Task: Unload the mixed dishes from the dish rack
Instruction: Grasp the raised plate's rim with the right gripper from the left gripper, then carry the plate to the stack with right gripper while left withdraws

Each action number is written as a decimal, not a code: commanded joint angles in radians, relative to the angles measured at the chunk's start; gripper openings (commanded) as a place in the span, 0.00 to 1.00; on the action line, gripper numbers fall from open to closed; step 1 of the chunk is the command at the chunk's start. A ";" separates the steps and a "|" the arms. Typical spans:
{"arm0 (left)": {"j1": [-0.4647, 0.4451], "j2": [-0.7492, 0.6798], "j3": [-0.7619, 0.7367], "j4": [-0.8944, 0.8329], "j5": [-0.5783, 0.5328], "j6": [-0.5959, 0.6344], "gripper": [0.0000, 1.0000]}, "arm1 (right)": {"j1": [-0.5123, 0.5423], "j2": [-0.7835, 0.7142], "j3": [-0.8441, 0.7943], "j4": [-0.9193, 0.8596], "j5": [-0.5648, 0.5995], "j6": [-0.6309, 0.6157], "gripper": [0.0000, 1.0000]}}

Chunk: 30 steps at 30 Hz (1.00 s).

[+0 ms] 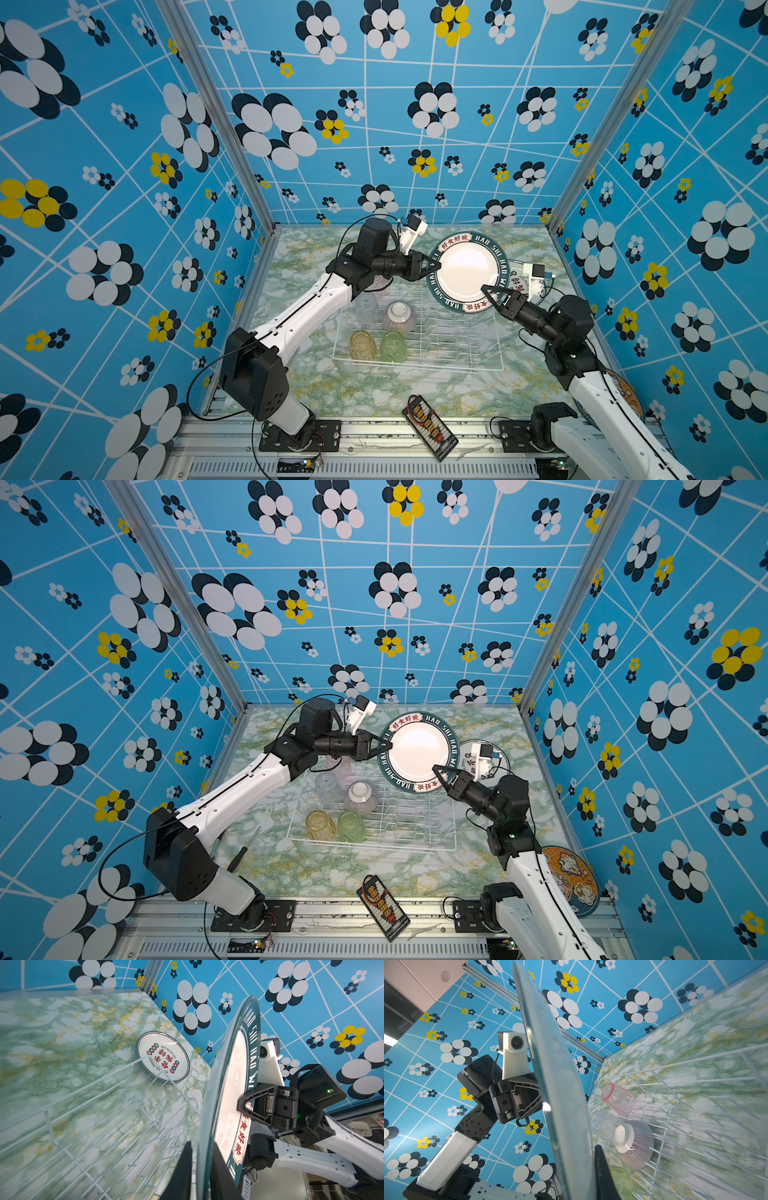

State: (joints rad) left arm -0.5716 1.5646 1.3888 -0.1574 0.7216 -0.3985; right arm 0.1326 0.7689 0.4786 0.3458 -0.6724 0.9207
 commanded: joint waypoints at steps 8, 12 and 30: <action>0.012 -0.152 -0.025 -0.195 -0.271 0.191 0.99 | -0.025 -0.074 0.139 -0.207 0.278 -0.108 0.00; 0.005 -0.236 -0.042 -0.293 -0.429 0.282 0.99 | -0.159 -0.030 0.207 -0.280 0.332 -0.098 0.00; 0.002 -0.462 -0.309 -0.297 -0.728 0.381 0.99 | -0.619 0.360 0.226 -0.214 0.225 -0.045 0.00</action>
State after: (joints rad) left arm -0.5697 1.1320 1.0973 -0.4686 0.0498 -0.0364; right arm -0.4751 1.1095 0.7158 0.0475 -0.4019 0.8589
